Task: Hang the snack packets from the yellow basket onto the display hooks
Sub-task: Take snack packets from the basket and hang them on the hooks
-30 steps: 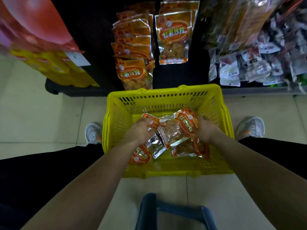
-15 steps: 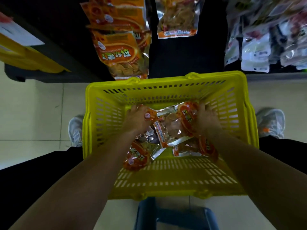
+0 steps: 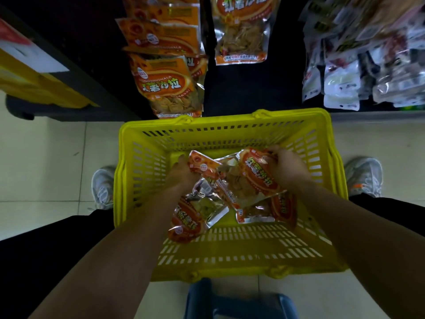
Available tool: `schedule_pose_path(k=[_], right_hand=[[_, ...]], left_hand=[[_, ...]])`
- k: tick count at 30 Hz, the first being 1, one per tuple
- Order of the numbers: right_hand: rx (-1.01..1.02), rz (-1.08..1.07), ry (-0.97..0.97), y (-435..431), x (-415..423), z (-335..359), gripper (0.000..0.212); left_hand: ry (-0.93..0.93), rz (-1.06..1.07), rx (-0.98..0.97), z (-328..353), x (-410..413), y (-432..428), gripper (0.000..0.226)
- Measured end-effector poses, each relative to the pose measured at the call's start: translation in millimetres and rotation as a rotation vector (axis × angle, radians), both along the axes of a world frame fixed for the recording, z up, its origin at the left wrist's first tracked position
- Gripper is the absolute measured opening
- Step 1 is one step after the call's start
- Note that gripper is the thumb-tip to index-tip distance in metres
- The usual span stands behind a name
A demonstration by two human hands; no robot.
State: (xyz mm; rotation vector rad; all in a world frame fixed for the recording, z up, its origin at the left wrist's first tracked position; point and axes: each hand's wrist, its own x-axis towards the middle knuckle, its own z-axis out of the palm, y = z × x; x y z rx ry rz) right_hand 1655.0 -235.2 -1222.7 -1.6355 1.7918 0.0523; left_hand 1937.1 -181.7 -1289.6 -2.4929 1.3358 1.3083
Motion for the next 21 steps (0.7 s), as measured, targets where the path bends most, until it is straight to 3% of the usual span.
schedule_pose_path(k=[6, 11, 14, 17, 20, 21], right_hand=[[0.02, 0.073, -0.081, -4.3, -3.3, 33.3, 0.026], [0.039, 0.14, -0.061, -0.8, -5.3, 37.2, 0.032], [0.072, 0.15, -0.115, 2.2, -8.4, 33.9, 0.042], [0.083, 0.157, -0.125, 7.5, -8.8, 35.0, 0.039], [0.044, 0.132, -0.121, -2.5, -7.9, 37.6, 0.03], [-0.023, 0.12, -0.146, -1.8, -5.4, 61.0, 0.028]], left_hand=[[0.046, -0.139, -0.041, 20.3, -1.0, -2.6, 0.041], [0.083, -0.035, -0.01, 16.0, -4.8, -10.0, 0.063], [0.105, -0.011, -0.022, 8.3, -6.7, -15.0, 0.068], [0.097, 0.004, -0.083, 8.3, -8.3, -12.0, 0.071], [0.142, -0.005, -0.11, 14.8, -5.2, -20.3, 0.032], [0.128, -0.018, -0.169, 45.5, 3.2, -20.6, 0.021]])
